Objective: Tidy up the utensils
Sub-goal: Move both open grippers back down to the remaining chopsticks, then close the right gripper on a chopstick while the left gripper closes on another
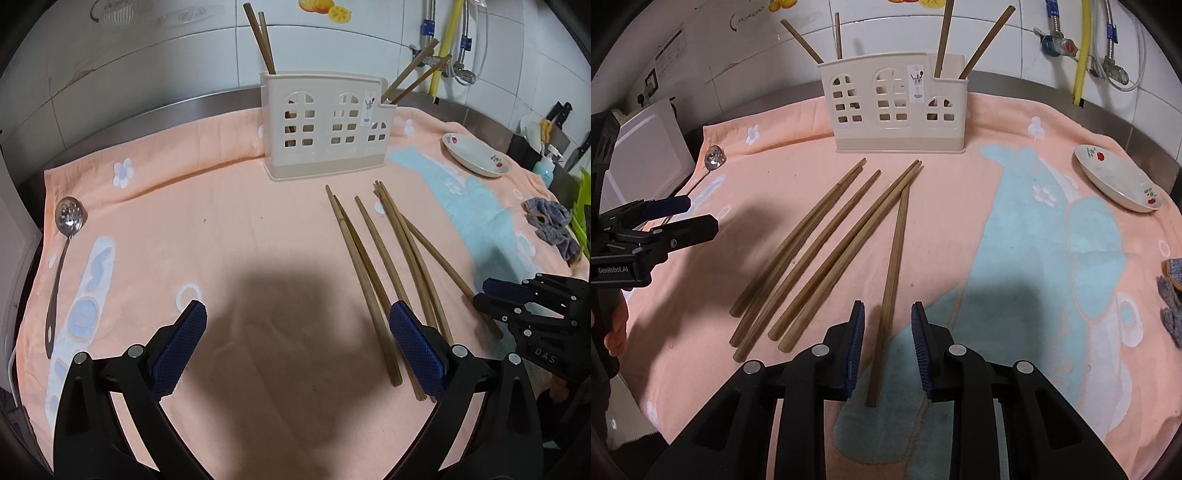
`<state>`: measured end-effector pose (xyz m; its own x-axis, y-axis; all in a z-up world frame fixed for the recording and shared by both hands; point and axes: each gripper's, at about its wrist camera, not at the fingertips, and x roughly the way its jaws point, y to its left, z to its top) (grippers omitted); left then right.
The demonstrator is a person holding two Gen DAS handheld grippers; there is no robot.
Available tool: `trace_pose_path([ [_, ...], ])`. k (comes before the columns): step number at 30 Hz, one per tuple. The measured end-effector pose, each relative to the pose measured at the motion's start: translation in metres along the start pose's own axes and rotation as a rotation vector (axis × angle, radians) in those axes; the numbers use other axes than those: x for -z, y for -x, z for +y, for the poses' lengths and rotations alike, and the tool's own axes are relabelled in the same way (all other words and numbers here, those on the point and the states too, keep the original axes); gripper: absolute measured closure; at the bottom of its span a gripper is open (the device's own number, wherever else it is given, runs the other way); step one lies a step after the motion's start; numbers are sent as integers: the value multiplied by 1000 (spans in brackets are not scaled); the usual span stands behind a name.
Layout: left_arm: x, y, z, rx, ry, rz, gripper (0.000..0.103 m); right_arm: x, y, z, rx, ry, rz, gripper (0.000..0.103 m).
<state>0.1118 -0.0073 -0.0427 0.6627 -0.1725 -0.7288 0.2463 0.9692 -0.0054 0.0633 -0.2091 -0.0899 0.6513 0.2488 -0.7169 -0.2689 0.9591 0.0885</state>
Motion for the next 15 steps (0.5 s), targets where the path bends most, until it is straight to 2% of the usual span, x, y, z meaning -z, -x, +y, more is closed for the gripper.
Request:
trace_pose_path([
  [5,5,-2,-5,10,1,6,5,1,-4,2,-10,4,9,87],
  [15,15,-7,-22,27,-15,30,7,4,-6,2,0,6,16,95],
])
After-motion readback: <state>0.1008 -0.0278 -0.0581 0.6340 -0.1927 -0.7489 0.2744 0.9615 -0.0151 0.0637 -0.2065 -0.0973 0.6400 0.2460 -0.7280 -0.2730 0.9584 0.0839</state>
